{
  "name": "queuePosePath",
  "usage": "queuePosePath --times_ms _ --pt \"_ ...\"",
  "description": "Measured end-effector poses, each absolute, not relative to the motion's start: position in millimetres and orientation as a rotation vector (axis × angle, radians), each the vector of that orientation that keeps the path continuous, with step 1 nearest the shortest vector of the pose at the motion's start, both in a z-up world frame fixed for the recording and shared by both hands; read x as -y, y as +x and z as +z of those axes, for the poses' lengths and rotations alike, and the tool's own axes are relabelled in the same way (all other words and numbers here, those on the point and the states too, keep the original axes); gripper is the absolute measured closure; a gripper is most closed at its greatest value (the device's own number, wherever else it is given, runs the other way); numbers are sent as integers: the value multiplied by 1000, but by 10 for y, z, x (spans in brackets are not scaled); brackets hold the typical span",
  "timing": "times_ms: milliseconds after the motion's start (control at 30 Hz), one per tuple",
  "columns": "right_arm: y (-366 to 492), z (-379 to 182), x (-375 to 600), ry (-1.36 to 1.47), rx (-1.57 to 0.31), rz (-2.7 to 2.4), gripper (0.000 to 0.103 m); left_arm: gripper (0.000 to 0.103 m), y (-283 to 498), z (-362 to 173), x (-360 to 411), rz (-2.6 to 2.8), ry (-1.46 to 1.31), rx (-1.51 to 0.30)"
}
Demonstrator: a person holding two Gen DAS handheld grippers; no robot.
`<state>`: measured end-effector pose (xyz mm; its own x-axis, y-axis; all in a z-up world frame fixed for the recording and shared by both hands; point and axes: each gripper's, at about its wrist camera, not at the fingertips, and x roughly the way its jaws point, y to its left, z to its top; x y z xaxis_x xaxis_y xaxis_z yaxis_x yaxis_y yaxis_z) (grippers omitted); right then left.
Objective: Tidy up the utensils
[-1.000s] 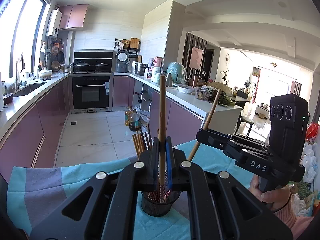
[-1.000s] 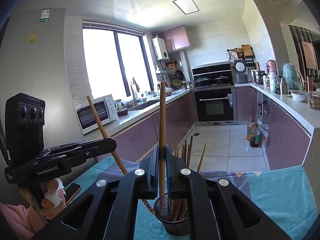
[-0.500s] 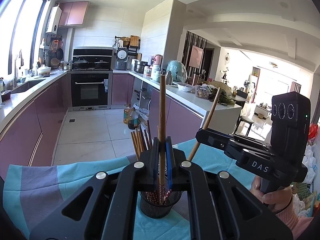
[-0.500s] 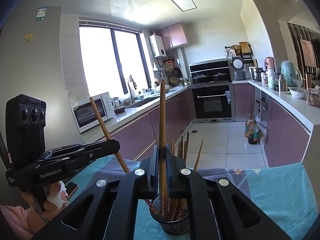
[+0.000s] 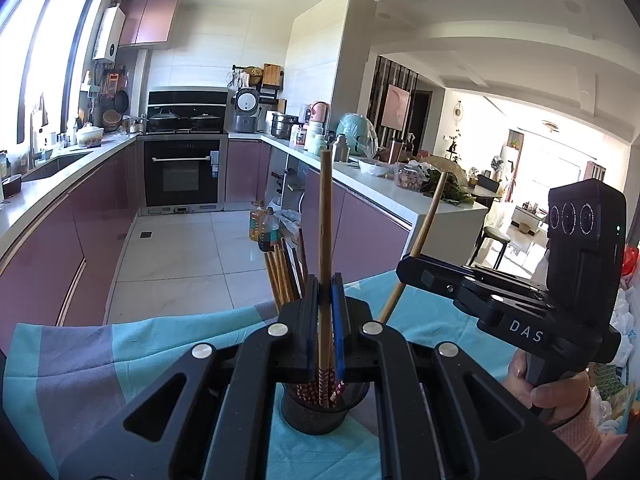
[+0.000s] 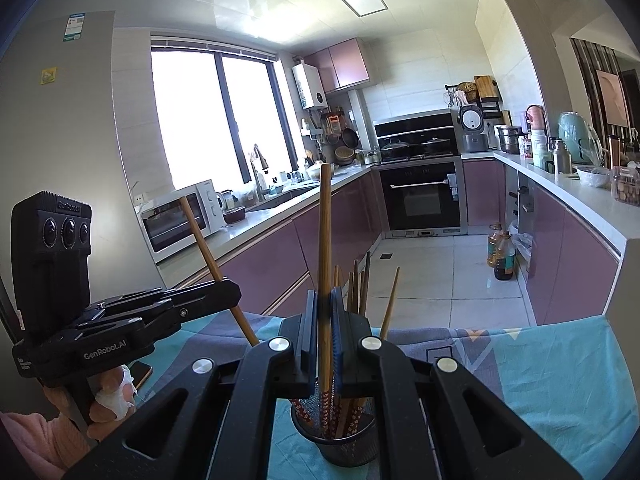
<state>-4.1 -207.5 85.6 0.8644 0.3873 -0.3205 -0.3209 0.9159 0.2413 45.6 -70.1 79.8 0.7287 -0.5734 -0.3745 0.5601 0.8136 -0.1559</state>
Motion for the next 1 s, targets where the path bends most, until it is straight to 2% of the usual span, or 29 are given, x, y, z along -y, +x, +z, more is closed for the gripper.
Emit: queuePosePath --times_ms 1000 --pt "159 684 2093 193 -429 370 98 96 610 662 769 -622 -29 -483"
